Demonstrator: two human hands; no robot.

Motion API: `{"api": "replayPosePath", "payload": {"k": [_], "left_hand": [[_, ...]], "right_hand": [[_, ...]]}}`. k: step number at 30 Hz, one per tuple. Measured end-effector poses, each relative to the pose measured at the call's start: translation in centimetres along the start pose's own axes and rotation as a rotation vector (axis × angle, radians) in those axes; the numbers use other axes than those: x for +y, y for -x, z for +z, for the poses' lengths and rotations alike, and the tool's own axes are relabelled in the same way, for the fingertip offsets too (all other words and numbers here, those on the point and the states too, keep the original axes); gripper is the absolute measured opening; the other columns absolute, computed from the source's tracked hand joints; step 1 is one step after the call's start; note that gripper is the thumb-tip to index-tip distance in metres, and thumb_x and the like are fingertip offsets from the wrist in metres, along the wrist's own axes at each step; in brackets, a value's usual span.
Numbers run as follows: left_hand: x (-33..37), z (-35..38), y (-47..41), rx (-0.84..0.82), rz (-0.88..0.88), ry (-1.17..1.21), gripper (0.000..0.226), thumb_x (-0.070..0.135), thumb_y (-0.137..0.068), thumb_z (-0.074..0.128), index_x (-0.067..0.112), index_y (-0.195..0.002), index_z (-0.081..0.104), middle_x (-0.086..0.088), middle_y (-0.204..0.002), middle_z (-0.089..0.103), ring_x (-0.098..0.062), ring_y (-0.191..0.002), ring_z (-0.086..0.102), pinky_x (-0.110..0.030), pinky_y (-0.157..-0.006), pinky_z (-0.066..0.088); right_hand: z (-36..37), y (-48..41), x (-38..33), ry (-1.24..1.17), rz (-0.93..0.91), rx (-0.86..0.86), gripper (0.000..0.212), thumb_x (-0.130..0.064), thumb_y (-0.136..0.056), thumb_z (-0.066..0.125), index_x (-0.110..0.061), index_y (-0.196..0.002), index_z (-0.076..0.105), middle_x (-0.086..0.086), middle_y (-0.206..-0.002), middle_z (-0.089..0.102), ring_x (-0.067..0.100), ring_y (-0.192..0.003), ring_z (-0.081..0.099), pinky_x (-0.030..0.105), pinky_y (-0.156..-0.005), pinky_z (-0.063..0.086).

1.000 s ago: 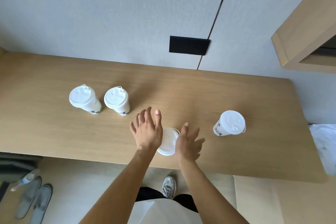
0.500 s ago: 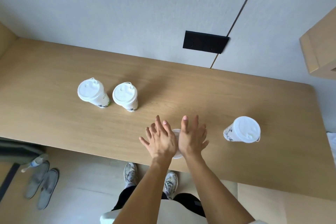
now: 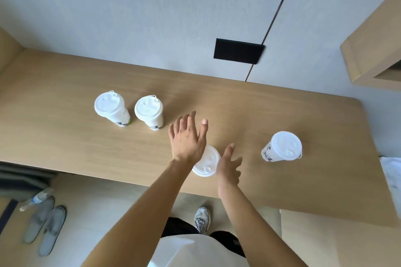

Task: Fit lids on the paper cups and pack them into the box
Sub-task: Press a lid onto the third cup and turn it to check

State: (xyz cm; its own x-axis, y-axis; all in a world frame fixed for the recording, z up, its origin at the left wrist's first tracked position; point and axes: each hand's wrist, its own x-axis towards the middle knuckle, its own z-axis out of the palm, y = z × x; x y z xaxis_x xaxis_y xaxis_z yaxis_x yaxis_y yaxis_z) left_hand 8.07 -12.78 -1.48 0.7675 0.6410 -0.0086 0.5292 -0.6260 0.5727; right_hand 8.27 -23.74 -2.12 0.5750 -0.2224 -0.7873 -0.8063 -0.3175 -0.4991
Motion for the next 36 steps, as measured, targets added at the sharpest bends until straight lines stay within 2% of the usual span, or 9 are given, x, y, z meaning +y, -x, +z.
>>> {"api": "replayPosePath", "payload": {"k": [5,10,17,22,26,29,32,34,36], "left_hand": [[-0.3,0.5,2.4,-0.104,-0.411,0.151,0.075,0.065,-0.102,0.027,0.018,-0.160,0.024,-0.016,-0.157,0.043,-0.034,-0.149,0.032,-0.052,-0.121,0.021],[-1.3,2.9,3.4,-0.185,-0.586,0.181,0.073,0.061,-0.103,0.024,0.018,-0.161,0.016,-0.017,-0.159,0.040,-0.034,-0.149,0.032,-0.051,-0.121,0.022],[-2.8,4.4,3.4,-0.171,-0.441,0.097,0.059,0.045,-0.106,0.020,0.020,-0.160,0.023,-0.004,-0.165,0.032,-0.032,-0.141,0.042,-0.051,-0.115,0.030],[-2.8,3.5,1.6,-0.196,-0.298,0.126,0.084,0.063,-0.090,0.001,0.023,-0.160,0.025,0.000,-0.161,0.040,-0.028,-0.147,0.036,-0.054,-0.119,0.025],[-2.8,1.8,-1.0,-0.237,-0.057,0.125,0.087,0.068,-0.091,0.004,0.021,-0.156,0.037,-0.002,-0.159,0.044,-0.027,-0.149,0.033,-0.048,-0.121,0.025],[-2.0,-0.7,-1.4,-0.176,0.015,0.293,0.079,0.069,-0.094,0.022,0.019,-0.148,0.050,0.000,-0.147,0.057,-0.021,-0.142,0.045,-0.045,-0.118,0.032],[-3.8,-2.6,0.0,-0.197,0.148,0.350,0.085,0.073,-0.087,0.047,0.018,-0.152,0.045,0.000,-0.152,0.051,-0.018,-0.144,0.043,-0.043,-0.119,0.035],[-6.3,-2.9,2.1,-0.184,0.197,0.241,0.114,0.085,-0.071,0.061,0.016,-0.158,0.036,-0.003,-0.161,0.042,-0.023,-0.152,0.034,-0.046,-0.122,0.031],[-8.2,-2.0,4.3,-0.213,0.222,0.006,0.144,0.095,-0.056,0.060,0.011,-0.164,0.016,-0.009,-0.171,0.020,-0.031,-0.160,0.010,-0.056,-0.127,0.016]], "right_hand": [[1.0,-0.8,-3.3,0.303,-0.420,0.090,0.073,-0.070,-0.102,0.026,-0.030,-0.162,0.028,0.013,-0.168,0.028,0.031,-0.157,0.020,0.056,-0.126,0.012],[2.9,-2.2,-3.1,0.538,-0.506,0.071,0.076,-0.072,-0.101,0.027,-0.030,-0.164,0.023,0.016,-0.172,0.016,0.032,-0.160,0.010,0.060,-0.125,0.006],[3.1,-3.3,-2.3,0.520,-0.593,0.096,0.071,-0.067,-0.103,0.031,-0.024,-0.160,0.037,0.013,-0.165,0.037,0.030,-0.156,0.026,0.053,-0.123,0.018],[3.7,-2.7,-2.0,0.280,-0.552,0.172,0.102,-0.086,-0.086,0.004,-0.014,-0.135,0.057,0.011,-0.139,0.063,0.034,-0.134,0.054,0.056,-0.109,0.041],[4.3,-1.8,-1.9,-0.007,-0.249,0.148,0.078,-0.073,-0.099,0.024,-0.015,-0.144,0.048,0.018,-0.136,0.065,0.042,-0.126,0.060,0.055,-0.109,0.044],[4.0,-1.9,-2.1,-0.097,-0.020,0.015,0.086,-0.080,-0.095,0.027,-0.022,-0.159,0.029,0.020,-0.153,0.049,0.043,-0.138,0.049,0.059,-0.118,0.034],[2.2,-1.9,-1.8,0.157,-0.328,-0.014,0.088,-0.078,-0.093,0.029,-0.025,-0.162,0.028,0.010,-0.167,0.036,0.034,-0.151,0.037,0.053,-0.124,0.026],[0.6,-1.3,-1.4,0.353,-0.684,-0.037,0.088,-0.075,-0.093,0.031,-0.023,-0.164,0.028,0.009,-0.172,0.025,0.026,-0.158,0.023,0.045,-0.129,0.017],[-0.3,-0.7,-1.5,0.514,-0.927,-0.048,0.094,-0.078,-0.088,0.028,-0.025,-0.165,0.024,0.007,-0.175,0.016,0.026,-0.162,0.012,0.048,-0.130,0.009]]}}
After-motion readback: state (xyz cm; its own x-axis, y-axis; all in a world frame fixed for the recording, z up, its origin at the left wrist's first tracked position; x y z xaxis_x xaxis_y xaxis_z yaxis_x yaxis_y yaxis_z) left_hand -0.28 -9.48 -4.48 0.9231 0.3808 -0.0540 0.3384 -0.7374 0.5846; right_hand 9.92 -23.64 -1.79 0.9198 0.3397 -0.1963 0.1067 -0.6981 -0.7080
